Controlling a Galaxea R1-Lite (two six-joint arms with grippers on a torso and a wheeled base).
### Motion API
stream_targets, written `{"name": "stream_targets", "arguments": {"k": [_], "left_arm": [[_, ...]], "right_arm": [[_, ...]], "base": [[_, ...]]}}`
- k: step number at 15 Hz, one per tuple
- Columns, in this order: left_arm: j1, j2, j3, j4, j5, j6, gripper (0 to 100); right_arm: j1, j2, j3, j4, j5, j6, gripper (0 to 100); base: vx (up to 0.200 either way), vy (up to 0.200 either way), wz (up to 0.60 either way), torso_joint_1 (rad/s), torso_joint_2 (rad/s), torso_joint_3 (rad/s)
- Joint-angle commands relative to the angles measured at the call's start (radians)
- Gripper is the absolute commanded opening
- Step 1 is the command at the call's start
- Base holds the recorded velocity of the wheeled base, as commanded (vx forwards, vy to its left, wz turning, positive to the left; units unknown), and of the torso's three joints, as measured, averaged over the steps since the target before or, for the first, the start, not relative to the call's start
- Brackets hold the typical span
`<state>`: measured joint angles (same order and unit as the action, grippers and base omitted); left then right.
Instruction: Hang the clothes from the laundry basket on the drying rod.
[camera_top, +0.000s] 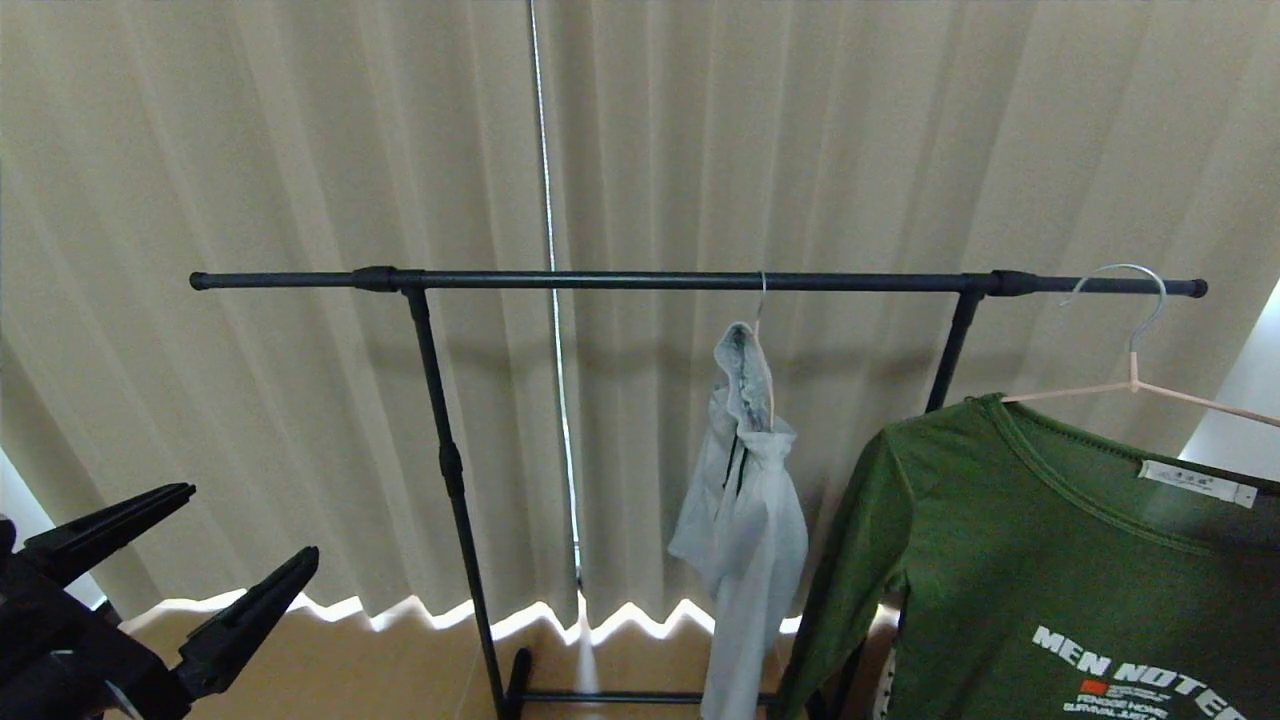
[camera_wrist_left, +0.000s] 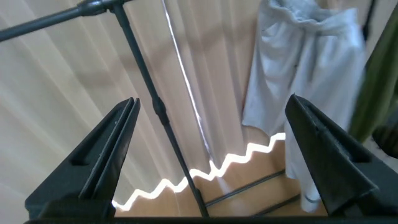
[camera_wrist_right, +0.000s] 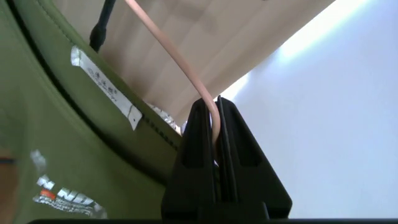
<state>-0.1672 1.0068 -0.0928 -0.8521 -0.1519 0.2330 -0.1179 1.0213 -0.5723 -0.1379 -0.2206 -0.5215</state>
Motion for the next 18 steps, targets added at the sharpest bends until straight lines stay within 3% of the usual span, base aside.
{"name": "stream_targets", "arguments": {"k": [1, 9, 11, 18], "left_arm": [[0.000, 0.001, 0.001, -0.001, 0.000, 0.000, 100], [0.002, -0.011, 0.005, -0.001, 0.002, 0.002, 100], [0.002, -0.019, 0.008, -0.001, 0.000, 0.003, 100], [0.005, -0.033, 0.007, 0.001, 0.002, 0.003, 100]], "right_arm": [[0.000, 0.026, -0.001, -0.002, 0.000, 0.008, 0], [0.010, 0.109, 0.003, -0.054, 0.000, 0.015, 0], [0.015, 0.158, -0.014, -0.066, 0.000, 0.055, 0], [0.032, 0.349, -0.037, -0.210, -0.017, 0.060, 0]], "base": [[0.200, 0.000, 0.00, 0.012, 0.00, 0.012], [0.200, 0.000, 0.00, 0.002, 0.00, 0.002], [0.000, 0.000, 0.00, 0.000, 0.00, 0.000], [0.000, 0.000, 0.00, 0.000, 0.00, 0.000]]}}
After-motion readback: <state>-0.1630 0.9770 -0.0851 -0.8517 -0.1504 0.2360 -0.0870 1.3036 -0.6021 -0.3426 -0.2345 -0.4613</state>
